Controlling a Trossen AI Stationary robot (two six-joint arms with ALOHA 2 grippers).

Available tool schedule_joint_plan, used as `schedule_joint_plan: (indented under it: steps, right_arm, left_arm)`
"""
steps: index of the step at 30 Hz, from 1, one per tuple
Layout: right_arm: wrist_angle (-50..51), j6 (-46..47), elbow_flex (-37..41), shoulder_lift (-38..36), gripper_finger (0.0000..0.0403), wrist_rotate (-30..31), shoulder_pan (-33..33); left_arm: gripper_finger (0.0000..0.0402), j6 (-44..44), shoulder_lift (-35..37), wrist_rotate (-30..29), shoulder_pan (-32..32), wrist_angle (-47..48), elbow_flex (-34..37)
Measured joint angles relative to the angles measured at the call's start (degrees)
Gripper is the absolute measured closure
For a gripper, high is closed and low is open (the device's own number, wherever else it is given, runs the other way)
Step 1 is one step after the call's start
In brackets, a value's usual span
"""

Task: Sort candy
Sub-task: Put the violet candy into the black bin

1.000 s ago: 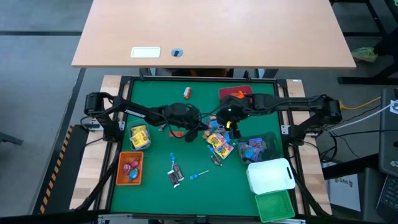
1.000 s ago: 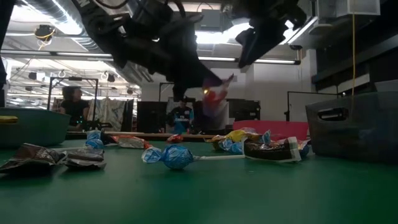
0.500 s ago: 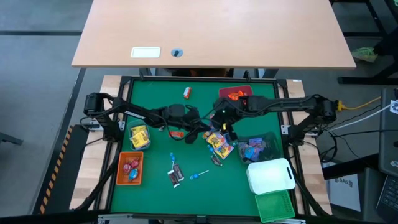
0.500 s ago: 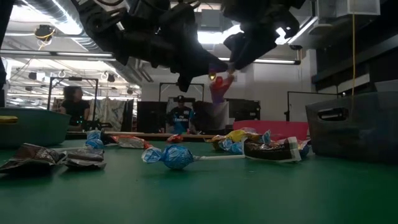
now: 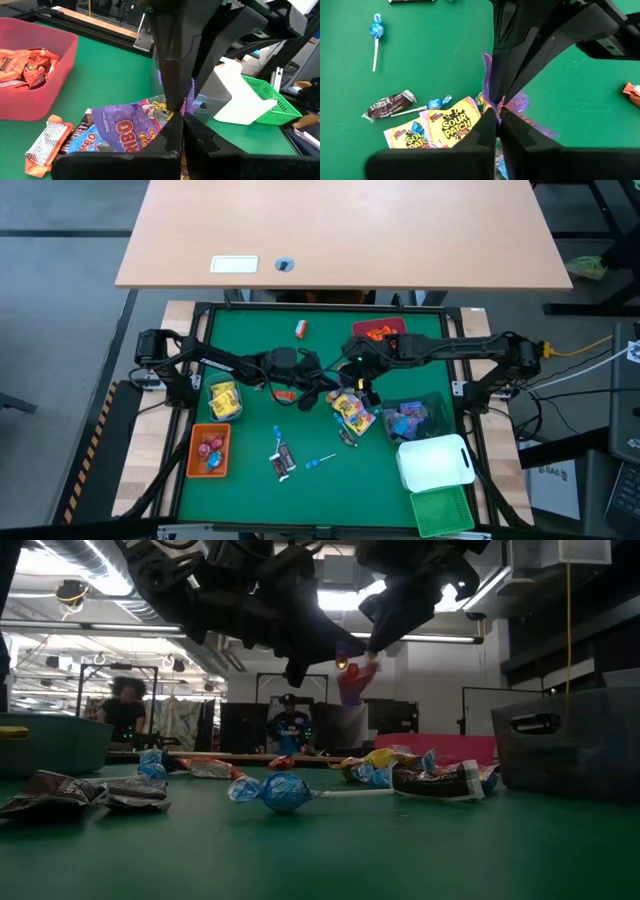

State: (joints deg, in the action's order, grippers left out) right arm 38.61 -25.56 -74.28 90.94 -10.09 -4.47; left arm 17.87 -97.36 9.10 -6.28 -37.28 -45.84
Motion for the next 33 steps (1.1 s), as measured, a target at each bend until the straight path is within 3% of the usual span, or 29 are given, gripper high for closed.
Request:
schedule_joint_plan:
  steps: [6,11,20,26,33]
  right_arm:
    - [0.8,2.5,0.0,0.0,0.0395,0.5,0.0]
    - [4.9,2.6,-0.1,0.0,0.0399,0.5,0.0]
    - [30.1,6.9,-9.0,-0.2,0.0401,-1.6,0.9]
    - [40.5,15.3,-10.4,-0.2,0.0402,-7.4,5.1]
    - [44.6,25.5,-5.8,-0.2,0.0402,-3.3,13.3]
  left_arm:
    - [0.04,0.0,0.0,-1.2,0.0,0.0,0.0]
    - [0.0366,-1.9,0.0,-3.2,0.0,0.0,0.0]
    - [0.0298,-2.0,0.0,-9.7,0.0,0.4,0.0]
    - [0.0294,-2.0,0.0,-9.9,0.0,0.4,0.0]
    - [0.0294,-2.0,0.0,-9.9,-0.1,0.6,0.0]
